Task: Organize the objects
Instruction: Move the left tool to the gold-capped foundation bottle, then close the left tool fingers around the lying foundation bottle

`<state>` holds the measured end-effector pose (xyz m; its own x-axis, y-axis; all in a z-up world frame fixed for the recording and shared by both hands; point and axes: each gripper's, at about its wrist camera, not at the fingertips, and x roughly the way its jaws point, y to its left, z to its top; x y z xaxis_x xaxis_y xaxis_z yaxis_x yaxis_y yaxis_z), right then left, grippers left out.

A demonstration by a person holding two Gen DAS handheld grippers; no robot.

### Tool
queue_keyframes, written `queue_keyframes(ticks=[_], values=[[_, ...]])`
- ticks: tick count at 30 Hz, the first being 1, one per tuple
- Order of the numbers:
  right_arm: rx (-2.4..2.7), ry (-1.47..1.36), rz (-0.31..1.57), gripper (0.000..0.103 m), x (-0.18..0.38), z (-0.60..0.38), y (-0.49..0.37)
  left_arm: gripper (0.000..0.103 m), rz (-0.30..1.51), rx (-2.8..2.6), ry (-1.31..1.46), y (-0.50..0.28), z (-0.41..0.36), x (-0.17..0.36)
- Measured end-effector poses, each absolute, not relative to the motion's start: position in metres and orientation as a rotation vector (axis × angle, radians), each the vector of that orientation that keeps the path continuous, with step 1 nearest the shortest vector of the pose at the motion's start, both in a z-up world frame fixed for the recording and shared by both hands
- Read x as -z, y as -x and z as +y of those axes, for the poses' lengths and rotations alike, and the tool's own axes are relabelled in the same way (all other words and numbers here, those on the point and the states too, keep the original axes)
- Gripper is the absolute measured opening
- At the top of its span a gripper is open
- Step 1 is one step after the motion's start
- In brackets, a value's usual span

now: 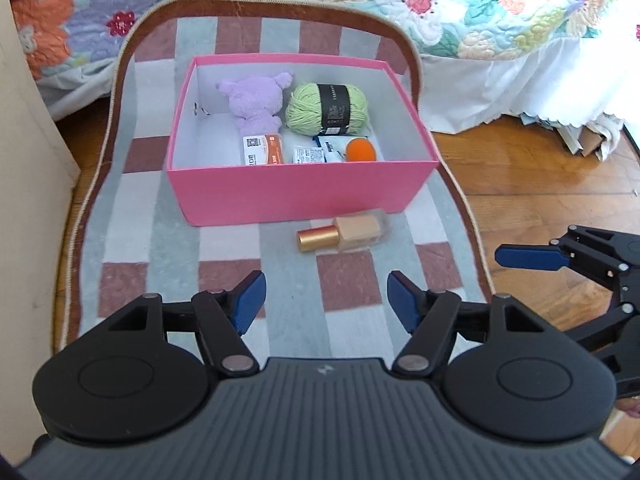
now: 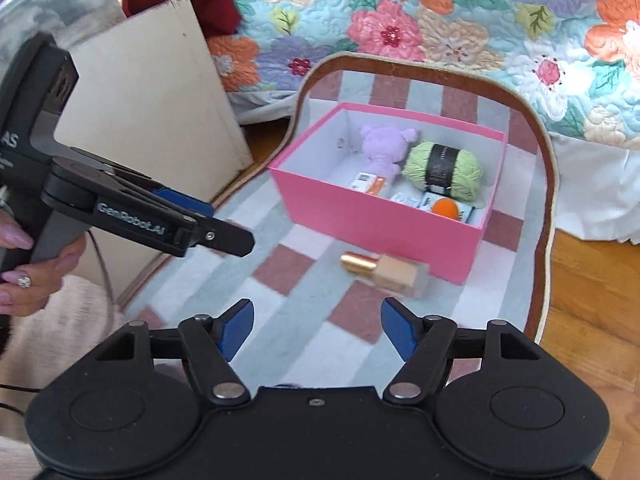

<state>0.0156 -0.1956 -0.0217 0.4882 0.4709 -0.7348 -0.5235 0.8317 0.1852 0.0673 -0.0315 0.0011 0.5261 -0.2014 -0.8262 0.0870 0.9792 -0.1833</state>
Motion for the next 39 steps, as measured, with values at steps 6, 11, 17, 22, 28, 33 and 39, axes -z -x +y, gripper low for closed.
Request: queue_keyframes(ticks=[6, 11, 17, 22, 28, 33, 39], values=[[-0.535, 0.080, 0.834, 0.075, 0.081, -0.194, -0.052, 0.066, 0.970, 0.182, 0.154, -0.095, -0.026, 0.048], [-0.493, 0.084, 0.867, 0.075, 0.127, -0.191, -0.086, 0.066, 0.992, 0.207, 0.224, -0.123, -0.025, 0.086], [-0.470, 0.138, 0.888, 0.075, 0.164, -0.180, -0.106, 0.066, 1.008, 0.237, 0.323, -0.146, -0.032, 0.118], [-0.470, 0.159, 0.869, 0.075, 0.174, -0.170, -0.113, 0.066, 1.008, 0.220, 0.352, -0.157, -0.042, 0.133], [-0.436, 0.115, 0.860, 0.077, 0.182, -0.165, -0.119, 0.065, 0.977, 0.211, 0.364, -0.161, -0.042, 0.136], [-0.392, 0.107, 0.857, 0.071, 0.180, -0.164, -0.114, 0.061, 0.987, 0.215, 0.389, -0.156, -0.038, 0.135], [-0.367, 0.150, 0.862, 0.070, 0.179, -0.154, -0.090, 0.061, 1.014, 0.207, 0.317, -0.135, -0.045, 0.133]])
